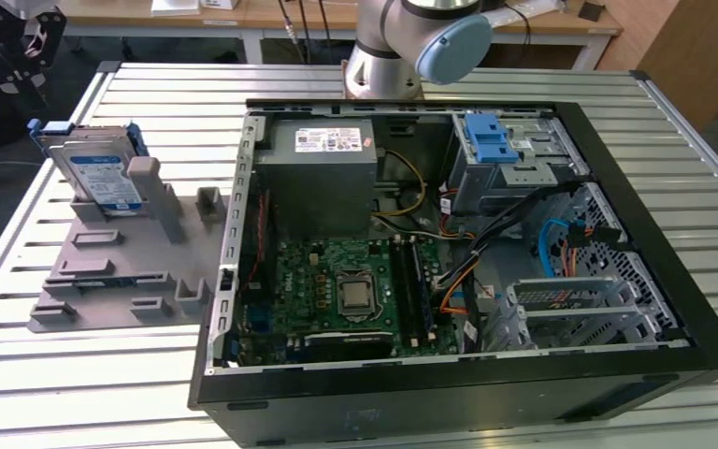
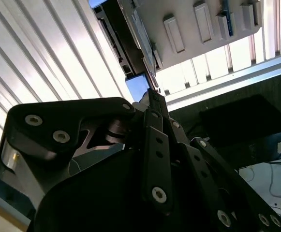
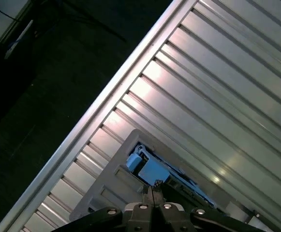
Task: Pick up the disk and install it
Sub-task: 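Pick up the disk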
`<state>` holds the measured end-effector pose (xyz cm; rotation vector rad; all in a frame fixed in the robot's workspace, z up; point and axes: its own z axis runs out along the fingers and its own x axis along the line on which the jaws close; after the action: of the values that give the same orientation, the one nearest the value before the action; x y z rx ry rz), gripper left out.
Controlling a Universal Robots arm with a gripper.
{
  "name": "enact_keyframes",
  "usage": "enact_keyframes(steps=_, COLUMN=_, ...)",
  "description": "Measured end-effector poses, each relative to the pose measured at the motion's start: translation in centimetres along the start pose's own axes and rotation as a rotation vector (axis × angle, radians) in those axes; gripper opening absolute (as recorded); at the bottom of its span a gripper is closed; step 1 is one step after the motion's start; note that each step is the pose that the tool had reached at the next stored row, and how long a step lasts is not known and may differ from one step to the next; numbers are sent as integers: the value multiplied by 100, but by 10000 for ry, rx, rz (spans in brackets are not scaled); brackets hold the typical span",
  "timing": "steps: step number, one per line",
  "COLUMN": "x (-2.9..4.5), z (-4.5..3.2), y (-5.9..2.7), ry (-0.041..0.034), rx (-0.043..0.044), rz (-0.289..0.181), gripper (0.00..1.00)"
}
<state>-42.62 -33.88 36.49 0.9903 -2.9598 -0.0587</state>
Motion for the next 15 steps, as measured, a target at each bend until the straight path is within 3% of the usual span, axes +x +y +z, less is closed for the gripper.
enact_keyframes(steps=15, x=0, z=0, y=0, ry=47, rx=8, rz=-1125, gripper=11)
